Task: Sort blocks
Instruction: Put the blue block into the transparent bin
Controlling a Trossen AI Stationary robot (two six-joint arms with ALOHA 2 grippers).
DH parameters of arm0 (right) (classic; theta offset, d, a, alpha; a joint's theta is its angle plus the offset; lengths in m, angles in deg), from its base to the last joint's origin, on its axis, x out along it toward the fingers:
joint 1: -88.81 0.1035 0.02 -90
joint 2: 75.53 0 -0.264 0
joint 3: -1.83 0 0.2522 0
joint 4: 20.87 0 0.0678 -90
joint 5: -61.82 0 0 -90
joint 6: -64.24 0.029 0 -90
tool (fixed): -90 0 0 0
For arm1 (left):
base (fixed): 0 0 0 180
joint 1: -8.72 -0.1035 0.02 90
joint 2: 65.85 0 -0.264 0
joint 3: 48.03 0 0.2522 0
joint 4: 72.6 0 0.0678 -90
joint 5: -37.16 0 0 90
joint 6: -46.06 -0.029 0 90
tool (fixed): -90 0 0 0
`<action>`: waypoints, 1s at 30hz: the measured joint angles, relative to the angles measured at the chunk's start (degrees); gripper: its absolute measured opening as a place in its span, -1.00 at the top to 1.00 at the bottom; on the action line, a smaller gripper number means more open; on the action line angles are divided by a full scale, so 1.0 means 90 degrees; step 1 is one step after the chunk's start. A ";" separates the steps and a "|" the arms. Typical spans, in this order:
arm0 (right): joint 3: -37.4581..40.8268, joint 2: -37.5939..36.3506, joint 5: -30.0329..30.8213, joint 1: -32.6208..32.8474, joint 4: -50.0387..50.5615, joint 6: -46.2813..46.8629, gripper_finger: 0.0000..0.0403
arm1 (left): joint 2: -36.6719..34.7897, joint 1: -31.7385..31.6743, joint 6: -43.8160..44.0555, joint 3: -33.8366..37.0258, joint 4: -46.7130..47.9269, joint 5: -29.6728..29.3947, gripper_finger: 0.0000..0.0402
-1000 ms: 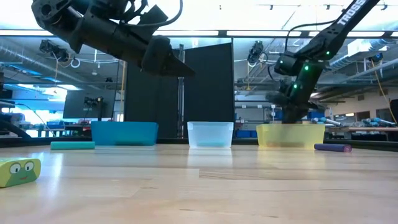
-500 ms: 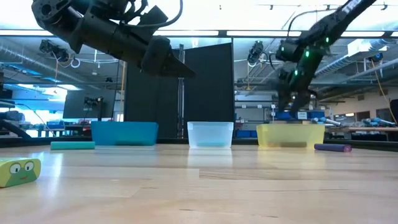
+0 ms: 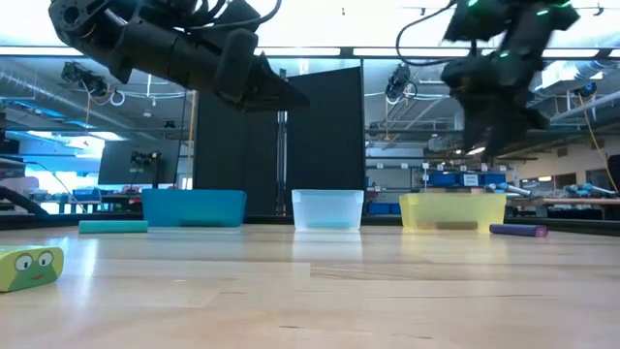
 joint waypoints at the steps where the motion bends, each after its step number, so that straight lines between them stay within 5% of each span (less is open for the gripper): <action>1: 0.0171 -0.0042 0.0002 0.0477 -0.0104 0.0503 -0.07 | 0.0000 0.0000 0.0000 0.0000 -0.0024 0.0021 -0.14; 7: 0.0702 0.0185 0.0250 0.2953 -0.0371 0.3315 -0.13 | 0.0002 0.0000 -0.0022 0.0000 -0.0049 0.0027 -0.14; 13: 0.0608 0.1006 0.0301 0.4527 -0.0399 0.5567 -0.14 | 0.0002 -0.0019 -0.0027 0.0000 -0.0049 0.0024 -0.14; 20: 0.0133 0.2130 -0.0317 0.5346 -0.0475 0.6907 -0.14 | 0.0002 -0.0156 -0.0002 0.0000 -0.0018 0.0022 -0.14; 30: -0.0361 0.3069 -0.0866 0.5571 -0.1119 0.7360 -0.14 | 0.0005 -0.0253 0.0002 0.0000 -0.0010 0.0019 -0.14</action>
